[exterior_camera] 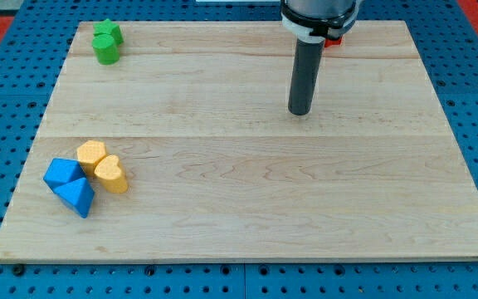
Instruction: Slide the yellow heart towards up
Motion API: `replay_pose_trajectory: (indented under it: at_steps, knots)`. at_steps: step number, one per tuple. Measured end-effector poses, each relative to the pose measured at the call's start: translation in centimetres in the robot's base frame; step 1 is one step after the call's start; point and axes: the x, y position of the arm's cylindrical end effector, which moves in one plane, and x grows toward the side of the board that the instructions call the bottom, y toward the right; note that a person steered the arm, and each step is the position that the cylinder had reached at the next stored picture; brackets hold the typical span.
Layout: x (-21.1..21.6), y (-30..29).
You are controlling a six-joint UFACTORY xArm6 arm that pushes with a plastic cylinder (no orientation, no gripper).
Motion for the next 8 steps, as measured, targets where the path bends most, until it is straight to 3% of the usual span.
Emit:
replay_pose_trajectory:
  at_steps: [5,6,7,8]
  knots:
    - [1.2,1.1]
    - [11.4,-1.4]
    - [19.3,-10.2]
    - [21.8,-21.4]
